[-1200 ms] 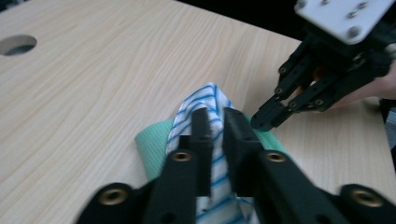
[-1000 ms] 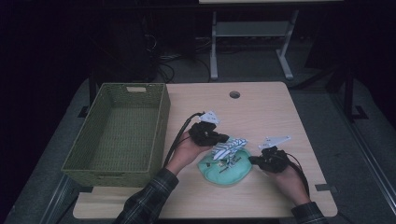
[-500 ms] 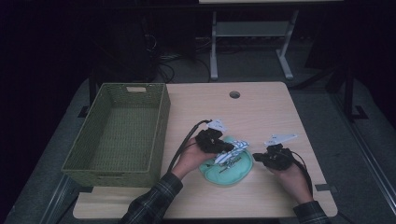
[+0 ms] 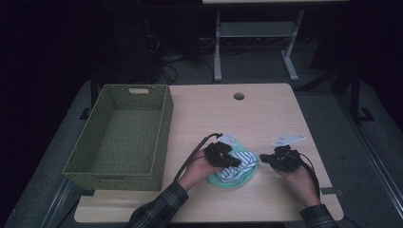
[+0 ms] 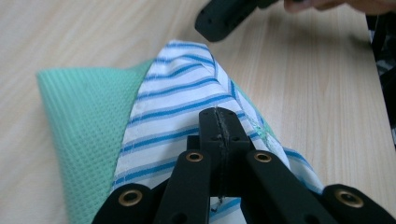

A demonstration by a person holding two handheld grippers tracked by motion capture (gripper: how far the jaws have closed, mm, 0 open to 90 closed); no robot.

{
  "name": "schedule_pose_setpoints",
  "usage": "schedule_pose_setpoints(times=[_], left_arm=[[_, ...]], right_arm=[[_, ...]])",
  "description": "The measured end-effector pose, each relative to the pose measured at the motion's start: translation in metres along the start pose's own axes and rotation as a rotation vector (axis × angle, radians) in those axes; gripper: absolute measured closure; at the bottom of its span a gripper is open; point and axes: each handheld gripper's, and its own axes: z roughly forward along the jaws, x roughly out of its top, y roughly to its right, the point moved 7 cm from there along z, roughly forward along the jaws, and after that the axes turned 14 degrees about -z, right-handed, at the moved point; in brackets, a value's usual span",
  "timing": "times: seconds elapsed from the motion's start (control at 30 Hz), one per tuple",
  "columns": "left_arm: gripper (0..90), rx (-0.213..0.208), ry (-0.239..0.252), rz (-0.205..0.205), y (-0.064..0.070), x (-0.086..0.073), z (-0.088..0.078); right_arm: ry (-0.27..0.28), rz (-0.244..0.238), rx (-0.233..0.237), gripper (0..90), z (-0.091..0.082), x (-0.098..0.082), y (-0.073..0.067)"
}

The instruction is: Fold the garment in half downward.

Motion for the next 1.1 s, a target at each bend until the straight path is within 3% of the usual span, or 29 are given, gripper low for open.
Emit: schedule_pose_setpoints(times=[0.1,0.27,0.53,0.7,1.1], left_arm=[[89.5,0.008,-0.025,0.013,0.001,-0.004,0.007],[89.4,0.011,-0.007,0.009,0.0,-0.001,0.003],[89.4,0.032,0.03,-0.018,-0.002,0.001,-0.021],[89.4,0.081,0.049,-0.034,-0.005,-0.012,-0.042],[89.3,0.153,0.085,-0.099,-0.022,-0.026,-0.068]], right_arm=[[0.006,0.001,0.001,90.0,-0.001,0.001,0.0],[0.011,0.004,0.008,90.0,-0.001,0.001,0.0],[0.031,-0.005,0.041,90.0,0.0,0.011,-0.001],[0.055,-0.037,0.053,90.0,0.005,0.026,-0.003],[0.097,-0.062,0.097,90.0,0.025,0.062,-0.008]])
